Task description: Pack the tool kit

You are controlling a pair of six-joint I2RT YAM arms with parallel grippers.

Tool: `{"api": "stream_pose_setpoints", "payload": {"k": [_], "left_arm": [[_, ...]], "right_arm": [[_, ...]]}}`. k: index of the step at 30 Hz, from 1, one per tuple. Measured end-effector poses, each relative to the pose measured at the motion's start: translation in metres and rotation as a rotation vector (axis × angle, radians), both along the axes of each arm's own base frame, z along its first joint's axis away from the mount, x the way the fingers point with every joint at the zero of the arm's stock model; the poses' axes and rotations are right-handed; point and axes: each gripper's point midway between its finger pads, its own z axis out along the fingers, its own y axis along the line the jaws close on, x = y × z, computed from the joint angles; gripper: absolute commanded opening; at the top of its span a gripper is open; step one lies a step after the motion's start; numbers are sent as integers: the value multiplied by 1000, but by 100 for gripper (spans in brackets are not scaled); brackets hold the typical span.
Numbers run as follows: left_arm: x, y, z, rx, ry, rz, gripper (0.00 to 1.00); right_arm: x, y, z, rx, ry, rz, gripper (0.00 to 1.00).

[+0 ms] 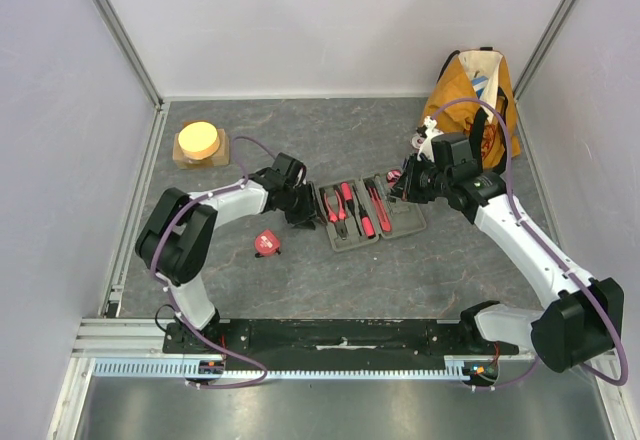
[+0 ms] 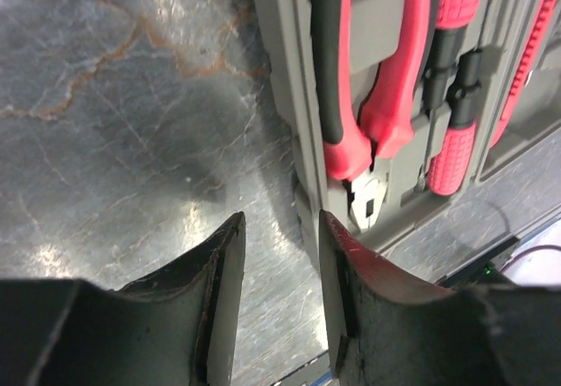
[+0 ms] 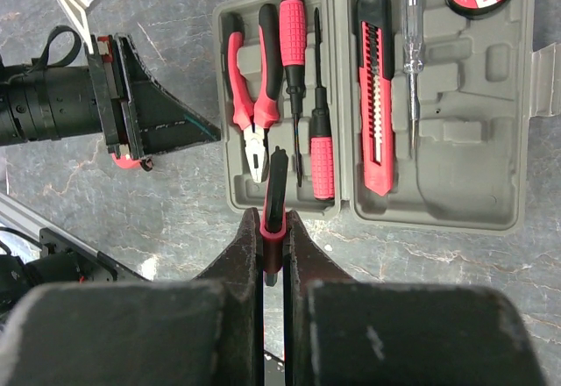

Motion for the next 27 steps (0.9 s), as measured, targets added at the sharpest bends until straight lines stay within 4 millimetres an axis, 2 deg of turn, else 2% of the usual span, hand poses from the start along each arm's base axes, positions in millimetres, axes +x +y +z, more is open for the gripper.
{"api": "stream_pose_setpoints", "payload": {"k": [6,12,20,24,27], "left_arm": [[19,-7,2,-7,-33,42,45],[35,-10,-3,22,-37,67,28],[39,-10,-2,49,-21,70,15],[43,0,-3,63,-15,79,14],[50,18,-3,86,-21,76,12]], "right_arm": [[-1,0,-7,-6,18,0,0],[-4,-2,-19,-21,45,4,0],[-2,-3,-30,-37,73,3,0],[-1,-3,-41,-51,96,13,0],[-1,0,-55,-58,130,37,0]]}}
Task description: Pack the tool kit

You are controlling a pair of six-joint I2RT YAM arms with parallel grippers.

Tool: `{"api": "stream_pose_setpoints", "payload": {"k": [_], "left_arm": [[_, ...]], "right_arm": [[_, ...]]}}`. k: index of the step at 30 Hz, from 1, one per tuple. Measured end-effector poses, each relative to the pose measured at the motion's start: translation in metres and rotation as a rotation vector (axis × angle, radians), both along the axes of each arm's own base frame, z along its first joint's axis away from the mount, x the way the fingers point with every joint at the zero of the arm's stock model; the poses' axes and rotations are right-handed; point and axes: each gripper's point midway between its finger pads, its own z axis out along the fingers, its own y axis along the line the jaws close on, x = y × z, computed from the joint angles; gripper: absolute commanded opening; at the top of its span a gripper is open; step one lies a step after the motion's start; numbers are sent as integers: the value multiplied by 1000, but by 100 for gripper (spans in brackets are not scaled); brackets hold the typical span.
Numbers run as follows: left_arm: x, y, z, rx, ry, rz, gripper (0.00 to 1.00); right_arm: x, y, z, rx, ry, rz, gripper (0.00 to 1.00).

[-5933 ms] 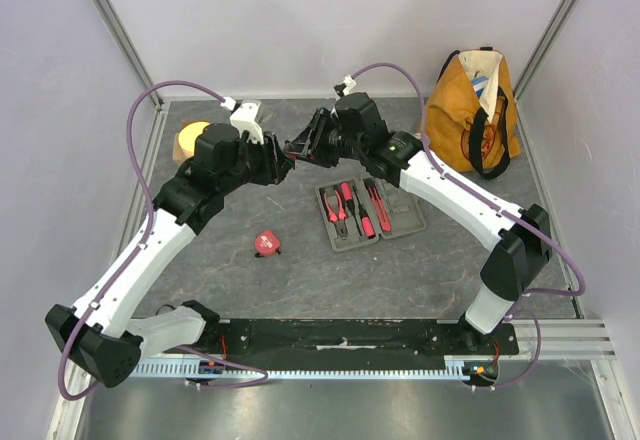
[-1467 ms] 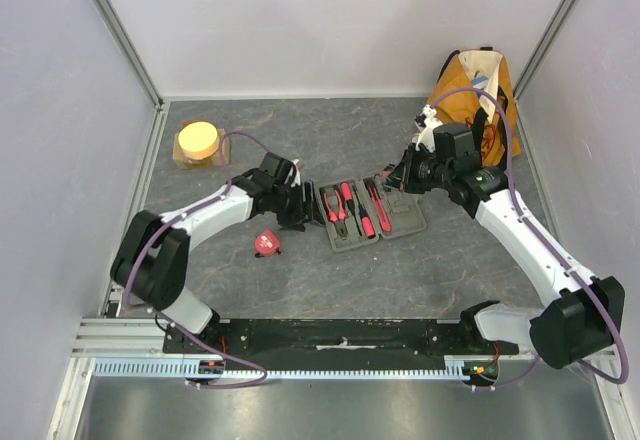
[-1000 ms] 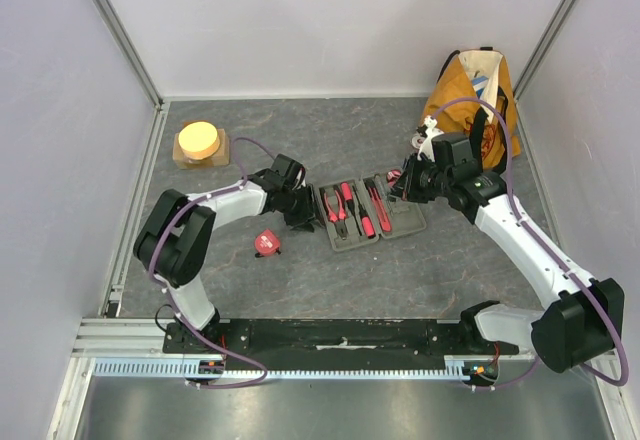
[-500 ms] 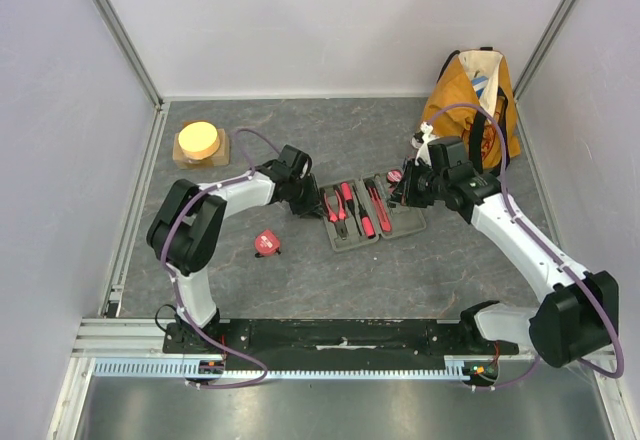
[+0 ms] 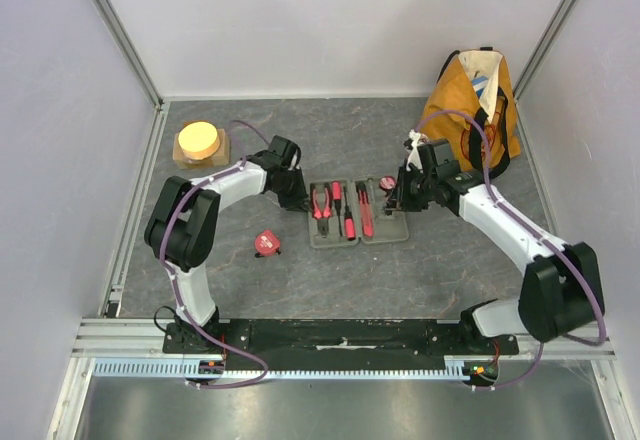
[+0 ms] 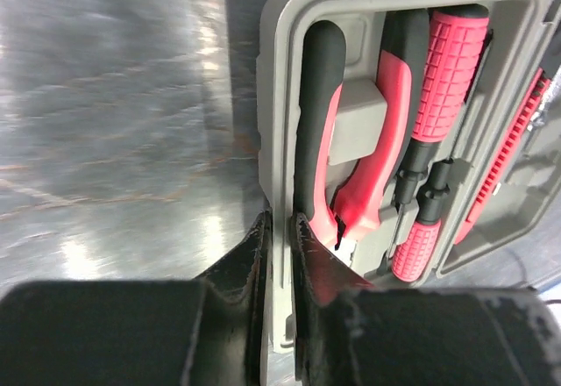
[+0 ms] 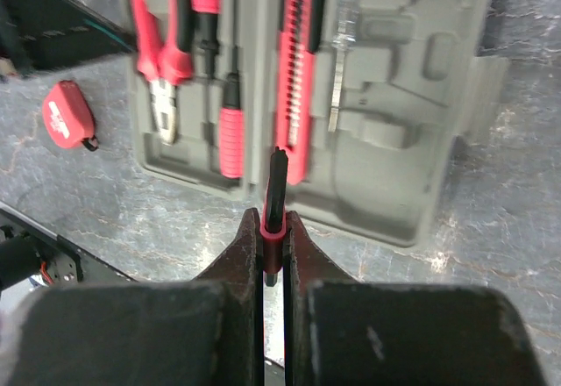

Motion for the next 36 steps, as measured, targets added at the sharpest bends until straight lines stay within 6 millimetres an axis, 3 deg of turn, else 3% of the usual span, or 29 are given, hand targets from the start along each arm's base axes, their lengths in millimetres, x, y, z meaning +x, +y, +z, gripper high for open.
{"api": "stream_pose_setpoints", "payload": {"k": [5,9,22,36], "left_arm": [[4,39,2,111,34,-40,13],[-1,54,2,155,60,-76,14],[-6,59,1,189,68,-209,14],[-4,58,1,172,84,-222,15]], "right_arm": [[0,7,-40,-21,105,60,0],[-4,10,-64,-38,174,113,0],[37,27,-75,-72,133,234,0],[34,24,-93,-109,211,261,3]]}}
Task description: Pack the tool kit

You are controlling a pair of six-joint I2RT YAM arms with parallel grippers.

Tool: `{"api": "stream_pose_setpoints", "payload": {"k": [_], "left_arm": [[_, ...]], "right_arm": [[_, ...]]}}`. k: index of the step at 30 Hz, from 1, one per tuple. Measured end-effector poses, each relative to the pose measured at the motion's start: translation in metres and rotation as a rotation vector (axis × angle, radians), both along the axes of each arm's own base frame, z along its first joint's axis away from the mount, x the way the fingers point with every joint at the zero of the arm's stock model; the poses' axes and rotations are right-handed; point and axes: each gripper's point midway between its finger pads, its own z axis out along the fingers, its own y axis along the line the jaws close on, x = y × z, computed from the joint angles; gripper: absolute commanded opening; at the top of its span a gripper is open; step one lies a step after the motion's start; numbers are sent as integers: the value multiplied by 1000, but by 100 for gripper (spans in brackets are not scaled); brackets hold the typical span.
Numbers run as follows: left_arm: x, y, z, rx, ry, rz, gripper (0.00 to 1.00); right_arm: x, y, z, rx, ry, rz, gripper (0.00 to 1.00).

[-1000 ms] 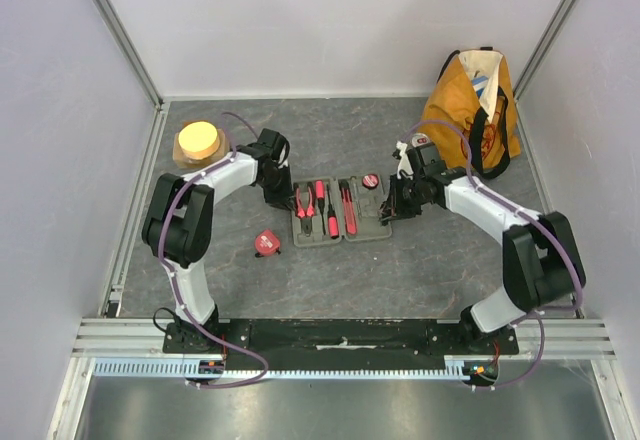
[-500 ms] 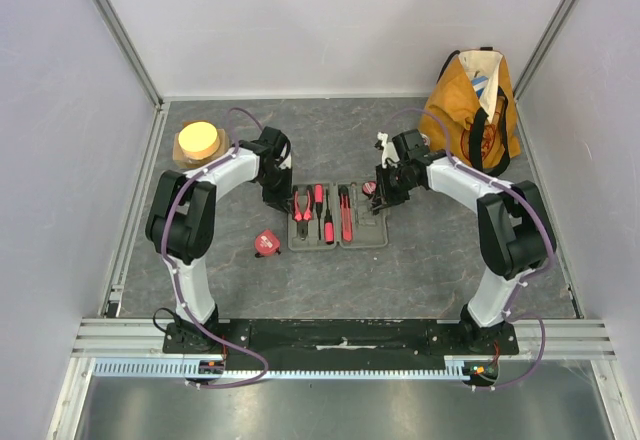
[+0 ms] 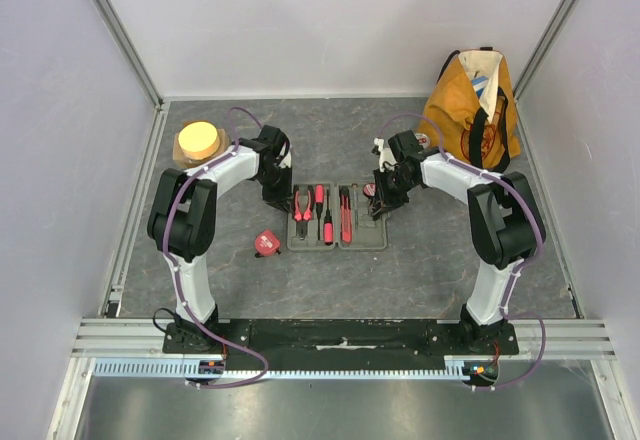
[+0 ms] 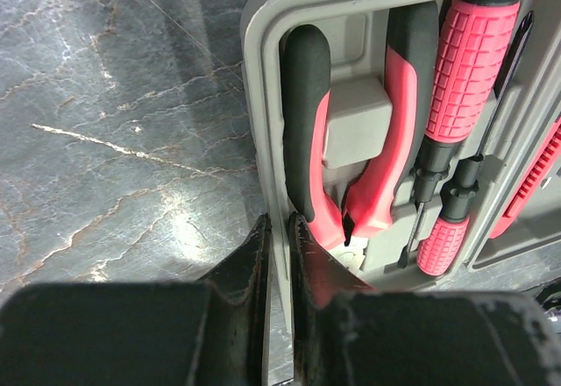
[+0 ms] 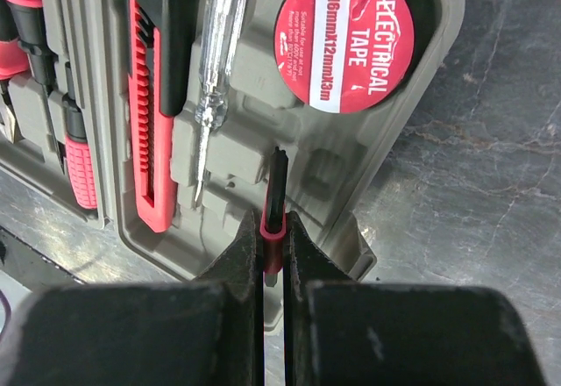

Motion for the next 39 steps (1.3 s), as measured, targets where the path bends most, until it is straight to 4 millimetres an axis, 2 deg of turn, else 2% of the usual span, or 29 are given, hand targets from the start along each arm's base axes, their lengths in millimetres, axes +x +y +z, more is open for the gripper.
{"api": "stream_pose_setpoints", "payload": {"k": [11,18,23,31,39], "left_arm": [[1,-2,0,-37,14,7,14],[2,-5,1,-66,24,20,14],[1,-10,0,-95,39,28,14],[2,-10,0,-109,52,51,14],[4,-13,0,-126,55,64,14]], "right_arm": [[-4,1,-10,-1,71,-71,11],[-2,6,-9,12,74,-95,26],[0,8,-9,21,72,-115,30],[3,11,-7,28,67,-148,52],[4,0,-4,-54,55,-180,58]]}}
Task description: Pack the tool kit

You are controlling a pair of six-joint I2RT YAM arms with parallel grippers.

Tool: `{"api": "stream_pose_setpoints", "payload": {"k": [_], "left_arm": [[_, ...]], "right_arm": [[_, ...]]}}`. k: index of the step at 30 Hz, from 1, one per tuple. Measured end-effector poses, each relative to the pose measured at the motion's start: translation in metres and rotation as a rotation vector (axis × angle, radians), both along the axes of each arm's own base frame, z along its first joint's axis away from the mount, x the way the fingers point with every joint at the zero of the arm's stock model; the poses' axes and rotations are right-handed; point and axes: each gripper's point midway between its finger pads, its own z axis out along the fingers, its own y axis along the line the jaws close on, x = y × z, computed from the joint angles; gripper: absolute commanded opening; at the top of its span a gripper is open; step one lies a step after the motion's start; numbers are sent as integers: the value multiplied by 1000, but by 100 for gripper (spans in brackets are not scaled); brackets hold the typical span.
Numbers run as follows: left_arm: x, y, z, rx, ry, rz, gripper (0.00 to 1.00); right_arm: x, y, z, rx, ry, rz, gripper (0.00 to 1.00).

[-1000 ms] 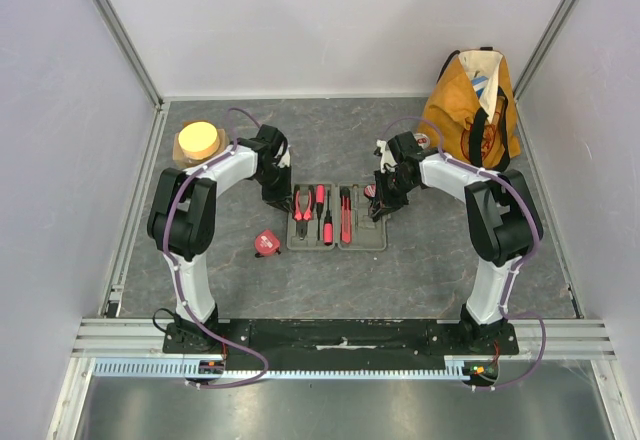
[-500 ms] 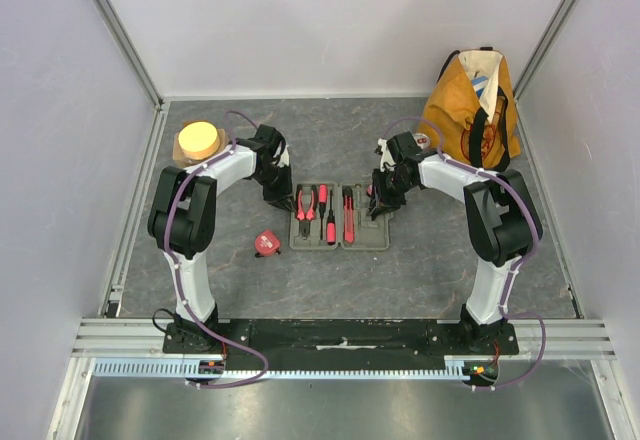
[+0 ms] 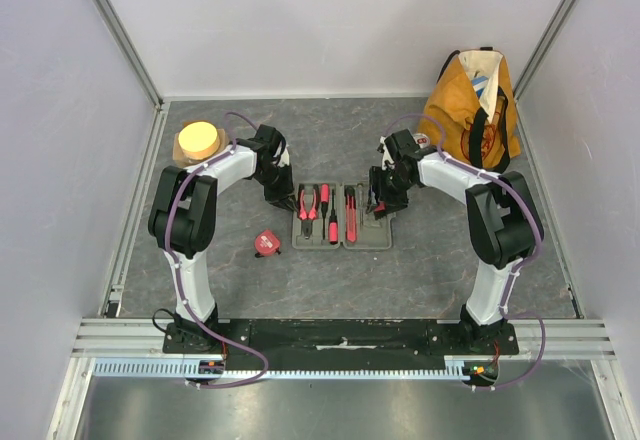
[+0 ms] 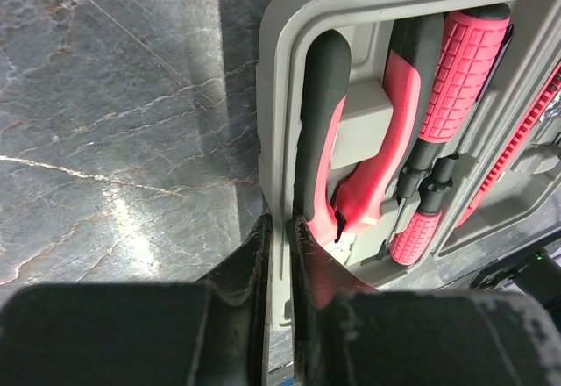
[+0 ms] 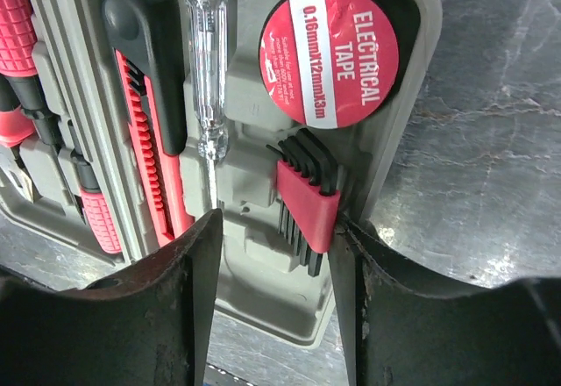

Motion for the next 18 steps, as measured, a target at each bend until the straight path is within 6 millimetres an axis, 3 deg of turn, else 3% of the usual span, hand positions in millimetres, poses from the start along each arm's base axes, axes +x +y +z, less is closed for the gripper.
{"api": "stream_pose_setpoints", "payload": {"k": [5,13,18], "left_arm": [[2,-2,0,-9,1,11,14],[1,-4,0,-27,12,16,14],[1,-5,0,-32,12,16,14]], "right_arm": [[1,-11,5,-71,-1,-26,57],[4,-23,10,-139,-17,-72,47],[7,-36,15,-203,-44,-102,33]]}}
